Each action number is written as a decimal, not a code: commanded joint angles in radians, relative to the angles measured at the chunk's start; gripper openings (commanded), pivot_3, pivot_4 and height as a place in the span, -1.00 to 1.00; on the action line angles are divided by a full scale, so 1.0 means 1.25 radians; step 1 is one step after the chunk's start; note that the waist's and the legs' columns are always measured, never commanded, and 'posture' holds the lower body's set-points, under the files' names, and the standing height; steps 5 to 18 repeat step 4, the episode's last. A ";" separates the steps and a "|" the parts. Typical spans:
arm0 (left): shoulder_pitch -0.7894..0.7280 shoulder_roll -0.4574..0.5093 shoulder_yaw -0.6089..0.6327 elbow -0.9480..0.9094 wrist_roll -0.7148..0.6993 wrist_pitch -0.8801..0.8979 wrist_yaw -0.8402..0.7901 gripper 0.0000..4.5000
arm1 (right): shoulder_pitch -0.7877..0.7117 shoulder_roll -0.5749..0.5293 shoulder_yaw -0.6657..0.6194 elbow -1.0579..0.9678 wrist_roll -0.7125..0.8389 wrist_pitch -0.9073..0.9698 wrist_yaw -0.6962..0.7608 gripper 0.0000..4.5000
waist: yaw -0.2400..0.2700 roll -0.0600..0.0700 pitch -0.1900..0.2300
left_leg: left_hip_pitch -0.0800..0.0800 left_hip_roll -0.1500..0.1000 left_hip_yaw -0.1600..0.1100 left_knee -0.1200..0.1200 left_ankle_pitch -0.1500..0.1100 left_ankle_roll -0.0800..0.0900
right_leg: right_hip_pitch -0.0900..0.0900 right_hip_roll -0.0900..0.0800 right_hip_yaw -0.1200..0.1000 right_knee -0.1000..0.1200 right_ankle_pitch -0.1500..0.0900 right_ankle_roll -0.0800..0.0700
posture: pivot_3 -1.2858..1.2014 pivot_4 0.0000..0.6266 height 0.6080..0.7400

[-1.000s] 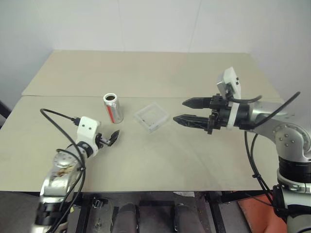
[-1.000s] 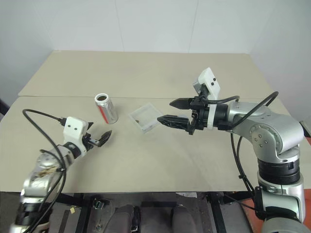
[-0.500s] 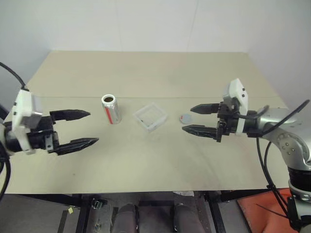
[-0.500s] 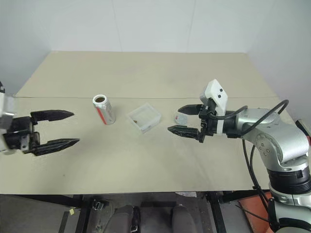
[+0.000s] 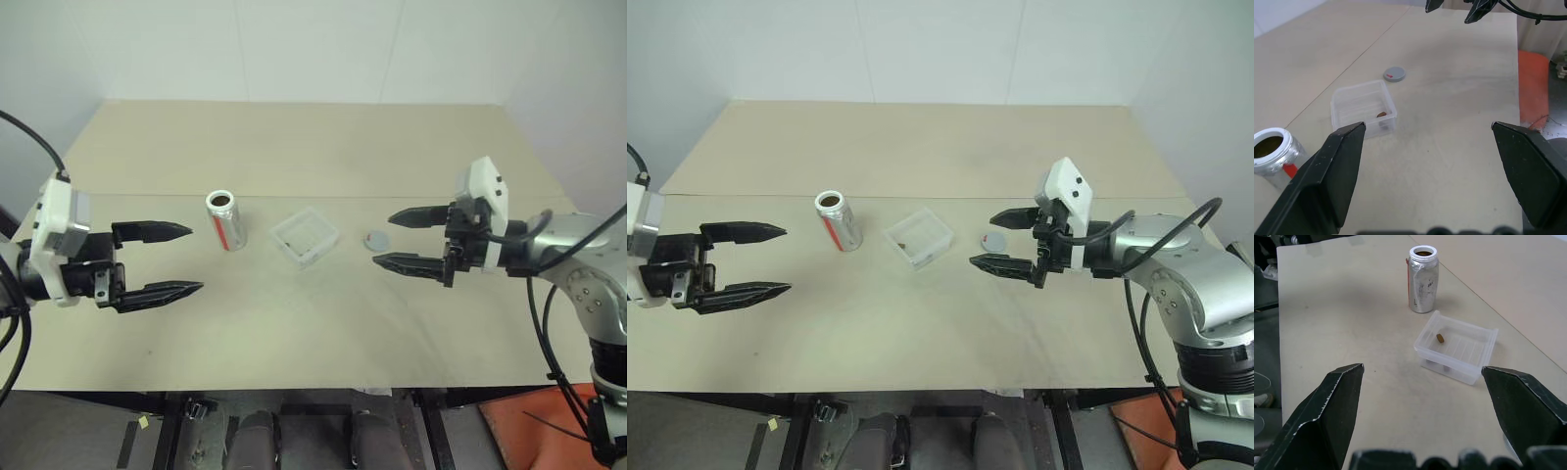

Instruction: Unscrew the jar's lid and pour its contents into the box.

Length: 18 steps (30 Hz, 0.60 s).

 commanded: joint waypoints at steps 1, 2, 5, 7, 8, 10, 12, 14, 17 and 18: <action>-0.018 0.000 0.002 -0.001 -0.010 -0.016 -0.003 0.98 | 0.003 -0.013 -0.039 -0.035 0.015 -0.002 -0.010 1.00 | -0.001 0.000 0.000 | 0.000 0.000 0.000 0.000 0.000 0.000 | 0.000 0.000 0.000 0.000 0.000 0.000 | 0.03 -0.52 1.00; -0.019 -0.001 0.001 0.000 -0.010 -0.015 -0.003 0.98 | 0.004 -0.013 -0.040 -0.037 0.016 -0.001 -0.011 1.00 | -0.001 0.000 0.000 | 0.000 0.000 0.000 0.000 0.000 0.000 | 0.000 0.000 0.000 0.000 0.000 0.000 | 0.03 -0.52 1.00; -0.022 0.000 0.000 0.001 -0.012 -0.015 -0.004 0.98 | 0.006 -0.013 -0.043 -0.042 0.019 0.001 -0.015 1.00 | -0.001 0.000 0.000 | 0.000 0.000 0.000 0.000 0.000 0.000 | 0.000 0.000 0.000 0.000 0.000 0.000 | 0.03 -0.52 1.00; -0.022 0.000 0.000 0.001 -0.012 -0.015 -0.004 0.98 | 0.006 -0.013 -0.043 -0.042 0.019 0.001 -0.015 1.00 | -0.001 0.000 0.000 | 0.000 0.000 0.000 0.000 0.000 0.000 | 0.000 0.000 0.000 0.000 0.000 0.000 | 0.03 -0.52 1.00; -0.022 0.000 0.000 0.001 -0.012 -0.015 -0.004 0.98 | 0.006 -0.013 -0.043 -0.042 0.019 0.001 -0.015 1.00 | -0.001 0.000 0.000 | 0.000 0.000 0.000 0.000 0.000 0.000 | 0.000 0.000 0.000 0.000 0.000 0.000 | 0.03 -0.52 1.00; -0.022 0.000 0.000 0.001 -0.012 -0.015 -0.004 0.98 | 0.006 -0.013 -0.043 -0.042 0.019 0.001 -0.015 1.00 | -0.001 0.000 0.000 | 0.000 0.000 0.000 0.000 0.000 0.000 | 0.000 0.000 0.000 0.000 0.000 0.000 | 0.03 -0.52 1.00; -0.022 0.000 0.000 0.001 -0.012 -0.015 -0.004 0.98 | 0.006 -0.013 -0.043 -0.042 0.019 0.001 -0.015 1.00 | -0.001 0.000 0.000 | 0.000 0.000 0.000 0.000 0.000 0.000 | 0.000 0.000 0.000 0.000 0.000 0.000 | 0.03 -0.52 1.00; -0.022 0.000 0.000 0.001 -0.012 -0.015 -0.004 0.98 | 0.006 -0.013 -0.043 -0.042 0.019 0.001 -0.015 1.00 | -0.001 0.000 0.000 | 0.000 0.000 0.000 0.000 0.000 0.000 | 0.000 0.000 0.000 0.000 0.000 0.000 | 0.03 -0.52 1.00; -0.022 0.000 0.000 0.001 -0.012 -0.015 -0.004 0.98 | 0.006 -0.013 -0.043 -0.042 0.019 0.001 -0.015 1.00 | -0.001 0.000 0.000 | 0.000 0.000 0.000 0.000 0.000 0.000 | 0.000 0.000 0.000 0.000 0.000 0.000 | 0.03 -0.52 1.00; -0.022 0.000 0.000 0.001 -0.012 -0.015 -0.004 0.98 | 0.006 -0.013 -0.043 -0.042 0.019 0.001 -0.015 1.00 | -0.001 0.000 0.000 | 0.000 0.000 0.000 0.000 0.000 0.000 | 0.000 0.000 0.000 0.000 0.000 0.000 | 0.03 -0.52 1.00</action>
